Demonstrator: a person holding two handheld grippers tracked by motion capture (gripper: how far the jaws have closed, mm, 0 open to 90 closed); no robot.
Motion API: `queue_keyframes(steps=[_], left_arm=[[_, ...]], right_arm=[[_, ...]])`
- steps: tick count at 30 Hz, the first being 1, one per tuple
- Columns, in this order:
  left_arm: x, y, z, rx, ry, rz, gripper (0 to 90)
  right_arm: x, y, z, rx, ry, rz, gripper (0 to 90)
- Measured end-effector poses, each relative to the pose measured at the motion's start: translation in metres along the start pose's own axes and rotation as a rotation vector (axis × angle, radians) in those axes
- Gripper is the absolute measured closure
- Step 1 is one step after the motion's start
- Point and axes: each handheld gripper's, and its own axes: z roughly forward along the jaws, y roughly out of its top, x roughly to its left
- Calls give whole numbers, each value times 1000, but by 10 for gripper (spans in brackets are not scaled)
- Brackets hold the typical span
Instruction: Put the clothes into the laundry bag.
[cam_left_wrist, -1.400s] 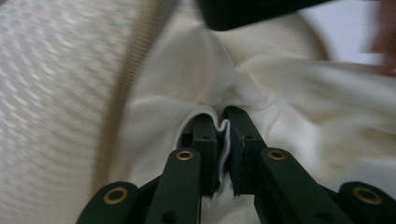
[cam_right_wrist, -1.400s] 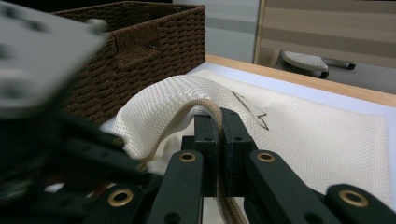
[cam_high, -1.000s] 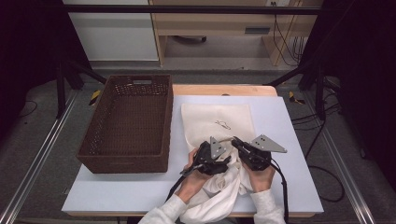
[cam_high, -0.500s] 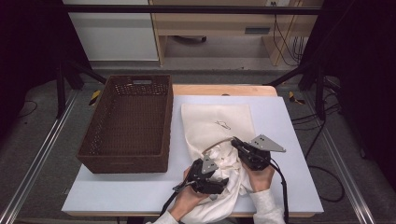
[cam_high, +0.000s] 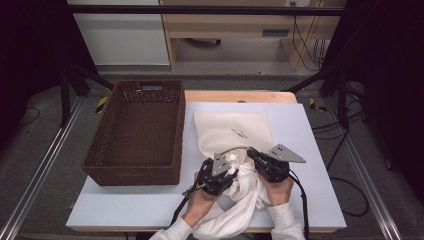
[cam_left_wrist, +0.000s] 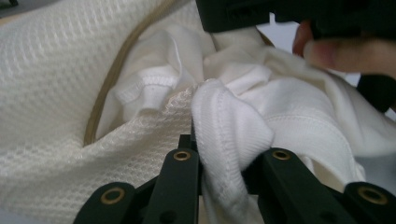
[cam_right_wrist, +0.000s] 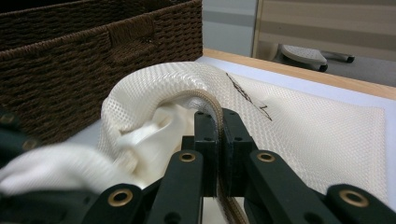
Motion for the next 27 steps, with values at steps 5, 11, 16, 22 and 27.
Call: queue_keyframes(steps=[5,11,16,22,27], left_arm=[[2,14,23,9,54,29,791],[7,17,52,17,166,77,764],[15,11,68,14,203,85,740],[13,7,46,-22,160,56,494],[5,5,7,-32,135,99,303]], right_arm=[[-1,1,-2,-11,-3,5,870],[-1,3,-4,-23,-2,8,871],[-1,4,-5,-23,-8,5,871],[-3,2,-5,-8,-14,12,871],[-3,2,-4,-6,-12,6,871]])
